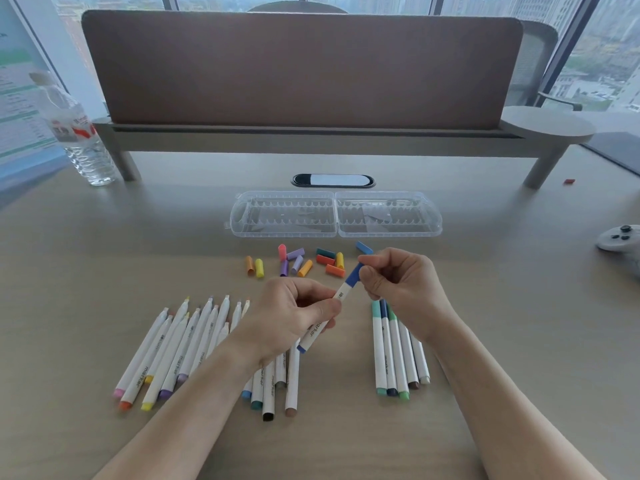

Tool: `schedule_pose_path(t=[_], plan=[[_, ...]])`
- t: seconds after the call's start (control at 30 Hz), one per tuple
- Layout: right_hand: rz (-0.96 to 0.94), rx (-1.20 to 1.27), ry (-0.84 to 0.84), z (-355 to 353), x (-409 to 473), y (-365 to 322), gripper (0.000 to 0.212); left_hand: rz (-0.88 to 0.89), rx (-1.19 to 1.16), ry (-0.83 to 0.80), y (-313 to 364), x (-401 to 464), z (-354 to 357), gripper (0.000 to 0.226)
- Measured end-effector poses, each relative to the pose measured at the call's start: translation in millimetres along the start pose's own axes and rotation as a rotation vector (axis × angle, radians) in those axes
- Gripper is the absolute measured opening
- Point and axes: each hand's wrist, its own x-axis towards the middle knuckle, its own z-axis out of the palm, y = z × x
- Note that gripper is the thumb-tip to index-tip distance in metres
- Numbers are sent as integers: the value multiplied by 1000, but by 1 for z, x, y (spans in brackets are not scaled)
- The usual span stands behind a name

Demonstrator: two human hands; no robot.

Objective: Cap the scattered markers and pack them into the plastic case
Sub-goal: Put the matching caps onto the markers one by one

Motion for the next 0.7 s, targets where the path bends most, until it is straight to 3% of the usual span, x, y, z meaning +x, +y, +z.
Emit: schedule_pose_path(t=[0.27,0.5,0.7], plan=[[14,-224,70,-8,6,-2,10,-173,-85,-76,10,6,7,11],[157,-1,293,-28,10,-1,5,-126,513,13,2,4,39,26],[188,-24,293,-23,8,-2,5,-127,601,-72,7,0,58,28]])
